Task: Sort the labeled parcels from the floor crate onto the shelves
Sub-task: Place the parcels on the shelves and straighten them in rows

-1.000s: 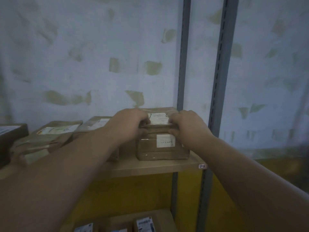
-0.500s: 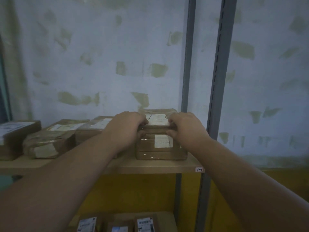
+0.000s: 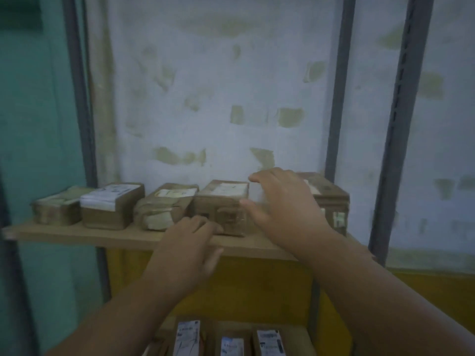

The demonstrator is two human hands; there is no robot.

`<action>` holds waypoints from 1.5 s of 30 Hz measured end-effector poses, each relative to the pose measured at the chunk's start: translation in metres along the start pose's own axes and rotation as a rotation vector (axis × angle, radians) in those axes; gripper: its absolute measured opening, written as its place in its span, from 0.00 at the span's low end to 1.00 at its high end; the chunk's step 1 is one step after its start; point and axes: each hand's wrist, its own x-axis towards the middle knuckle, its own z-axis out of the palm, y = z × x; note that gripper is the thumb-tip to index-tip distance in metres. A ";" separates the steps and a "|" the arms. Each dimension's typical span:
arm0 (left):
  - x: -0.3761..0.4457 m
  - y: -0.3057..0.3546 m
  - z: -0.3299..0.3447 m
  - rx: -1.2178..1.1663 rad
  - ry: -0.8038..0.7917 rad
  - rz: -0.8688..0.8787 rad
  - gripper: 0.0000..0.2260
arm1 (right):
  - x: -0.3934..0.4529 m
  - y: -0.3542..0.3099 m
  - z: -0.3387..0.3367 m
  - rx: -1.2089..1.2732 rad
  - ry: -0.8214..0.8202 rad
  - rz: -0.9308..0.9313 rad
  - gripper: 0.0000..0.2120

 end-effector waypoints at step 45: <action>-0.327 -0.318 0.257 -0.392 -0.691 -1.010 0.39 | -0.062 -0.183 0.619 0.308 -1.052 0.067 0.26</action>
